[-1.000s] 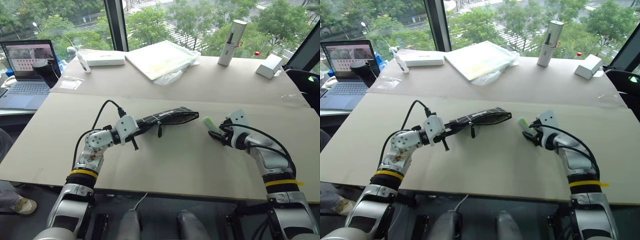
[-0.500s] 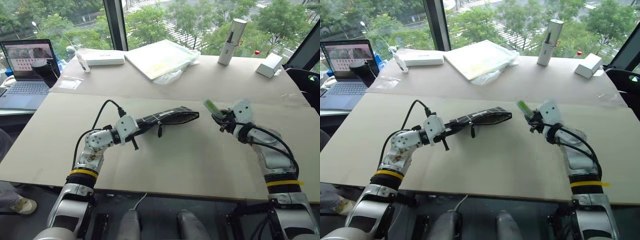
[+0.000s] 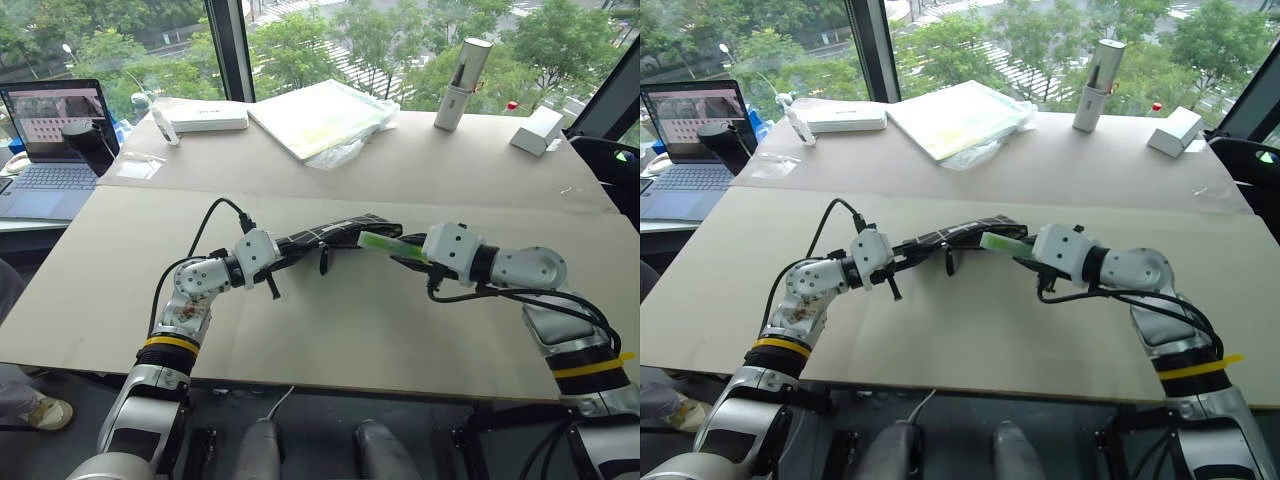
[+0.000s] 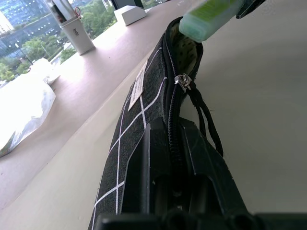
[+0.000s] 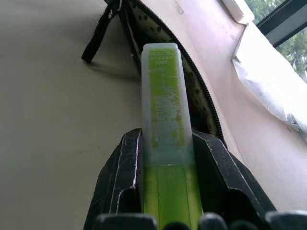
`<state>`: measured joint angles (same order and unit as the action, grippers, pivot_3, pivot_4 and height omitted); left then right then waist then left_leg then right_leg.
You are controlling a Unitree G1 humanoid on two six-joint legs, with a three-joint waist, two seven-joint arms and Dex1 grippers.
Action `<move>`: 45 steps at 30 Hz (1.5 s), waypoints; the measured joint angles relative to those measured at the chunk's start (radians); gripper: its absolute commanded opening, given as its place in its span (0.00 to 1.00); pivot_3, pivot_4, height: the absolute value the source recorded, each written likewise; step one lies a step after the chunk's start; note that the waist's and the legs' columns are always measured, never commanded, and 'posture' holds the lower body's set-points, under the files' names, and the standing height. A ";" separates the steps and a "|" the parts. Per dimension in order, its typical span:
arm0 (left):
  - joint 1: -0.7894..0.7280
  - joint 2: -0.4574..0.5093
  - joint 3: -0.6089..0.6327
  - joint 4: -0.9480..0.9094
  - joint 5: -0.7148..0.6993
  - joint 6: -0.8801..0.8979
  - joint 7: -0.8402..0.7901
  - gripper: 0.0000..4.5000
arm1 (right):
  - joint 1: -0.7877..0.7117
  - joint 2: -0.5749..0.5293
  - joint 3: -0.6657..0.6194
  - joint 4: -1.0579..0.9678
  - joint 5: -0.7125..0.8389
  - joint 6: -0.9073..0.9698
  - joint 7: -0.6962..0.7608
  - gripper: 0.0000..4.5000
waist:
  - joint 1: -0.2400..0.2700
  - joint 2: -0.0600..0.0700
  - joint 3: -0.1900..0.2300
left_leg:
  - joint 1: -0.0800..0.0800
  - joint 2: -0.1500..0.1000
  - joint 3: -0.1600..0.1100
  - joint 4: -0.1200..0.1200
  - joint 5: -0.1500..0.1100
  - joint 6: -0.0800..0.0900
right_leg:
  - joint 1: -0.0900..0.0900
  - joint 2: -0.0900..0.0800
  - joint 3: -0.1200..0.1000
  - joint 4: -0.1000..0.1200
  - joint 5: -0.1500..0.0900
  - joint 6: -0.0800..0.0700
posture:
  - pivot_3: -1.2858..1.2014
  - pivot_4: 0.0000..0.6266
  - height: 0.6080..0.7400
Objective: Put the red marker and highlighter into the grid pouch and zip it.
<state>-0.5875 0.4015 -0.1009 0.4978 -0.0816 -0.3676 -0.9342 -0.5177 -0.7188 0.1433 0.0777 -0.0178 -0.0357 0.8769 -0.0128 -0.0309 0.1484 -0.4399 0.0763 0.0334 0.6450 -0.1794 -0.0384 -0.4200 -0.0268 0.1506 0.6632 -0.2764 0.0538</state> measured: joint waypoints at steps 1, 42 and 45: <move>0.000 0.000 0.000 0.000 0.000 0.000 0.000 0.00 | -0.008 0.001 0.000 0.015 -0.002 -0.006 -0.001 0.24 | 0.000 0.000 0.000 | 0.000 0.000 0.000 0.000 0.000 0.000 | 0.000 0.000 0.000 0.000 0.000 0.000 | 0.52 0.24 0.97; -0.003 0.017 0.000 0.004 0.000 0.001 -0.017 0.00 | -0.245 0.113 0.011 0.279 0.064 -0.029 0.135 0.57 | 0.002 0.000 0.000 | 0.000 0.000 0.000 -0.001 0.000 0.000 | 0.001 0.000 0.000 0.000 0.000 0.000 | 0.52 0.24 0.97; -0.002 0.021 0.001 0.007 0.000 0.000 -0.019 0.00 | -0.065 0.020 -0.042 0.051 0.276 0.208 0.286 0.57 | 0.008 0.000 0.000 | 0.000 0.000 -0.002 0.000 0.000 0.000 | 0.002 0.000 -0.001 -0.001 0.000 0.000 | 0.52 0.24 0.97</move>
<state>-0.5892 0.4229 -0.1001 0.5053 -0.0816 -0.3675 -0.9529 -0.5824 -0.6983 0.1017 0.1292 0.2584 0.1719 1.1634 -0.0048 -0.0308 0.1484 -0.4399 0.0766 0.0317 0.6450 -0.1796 -0.0379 -0.4176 -0.0269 0.1495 0.6625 -0.2762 0.0534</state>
